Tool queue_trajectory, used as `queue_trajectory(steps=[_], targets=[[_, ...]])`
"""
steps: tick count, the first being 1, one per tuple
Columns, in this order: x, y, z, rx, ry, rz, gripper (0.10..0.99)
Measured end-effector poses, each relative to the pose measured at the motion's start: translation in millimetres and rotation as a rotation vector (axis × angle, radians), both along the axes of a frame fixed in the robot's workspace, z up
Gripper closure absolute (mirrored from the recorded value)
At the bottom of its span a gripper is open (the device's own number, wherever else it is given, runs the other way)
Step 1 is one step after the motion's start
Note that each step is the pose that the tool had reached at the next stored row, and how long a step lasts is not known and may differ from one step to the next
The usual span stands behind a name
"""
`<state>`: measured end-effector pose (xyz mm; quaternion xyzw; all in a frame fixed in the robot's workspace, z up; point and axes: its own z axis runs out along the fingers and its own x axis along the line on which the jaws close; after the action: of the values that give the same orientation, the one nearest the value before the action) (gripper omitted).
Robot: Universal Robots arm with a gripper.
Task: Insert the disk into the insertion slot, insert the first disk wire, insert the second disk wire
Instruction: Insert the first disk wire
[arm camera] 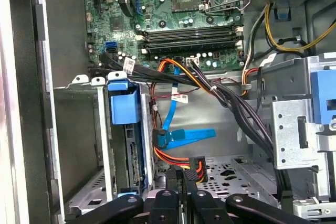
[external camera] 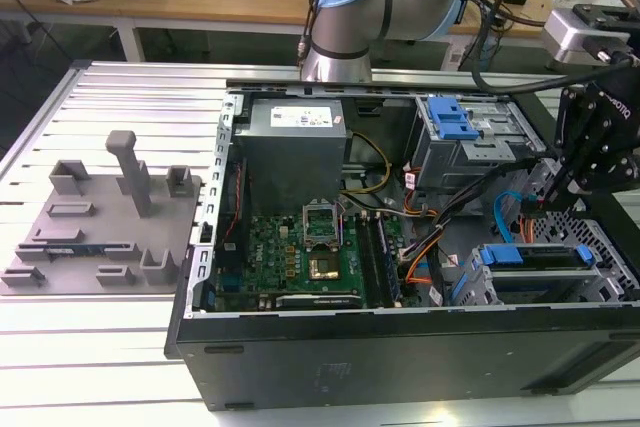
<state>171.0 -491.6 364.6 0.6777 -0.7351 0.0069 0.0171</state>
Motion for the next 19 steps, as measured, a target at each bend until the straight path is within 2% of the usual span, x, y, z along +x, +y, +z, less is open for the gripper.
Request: queue_trajectory(steps=[1,5,6,7,9,12,14,17,19], targets=[[0.0,-0.4,0.0,0.0,0.0,0.0,0.925],[1.1,-10.2,0.0,0.025,-0.0001,0.0,0.925],[1.7,-12.6,0.0,0.043,0.0,0.0,0.925],[2.3,-14.7,-0.1,0.066,0.0,0.0,0.925],[3.8,-18.1,0.0,0.081,0.0001,0.0,0.925],[6.5,-22.0,0.0,0.083,0.002,0.0,0.925],[6.4,-22.6,-0.1,0.083,0.0039,0.0,0.925],[6.5,-23.3,-0.3,0.083,0.0088,-0.001,0.925],[6.6,-24.0,-0.6,0.076,0.0164,-0.001,0.925]])
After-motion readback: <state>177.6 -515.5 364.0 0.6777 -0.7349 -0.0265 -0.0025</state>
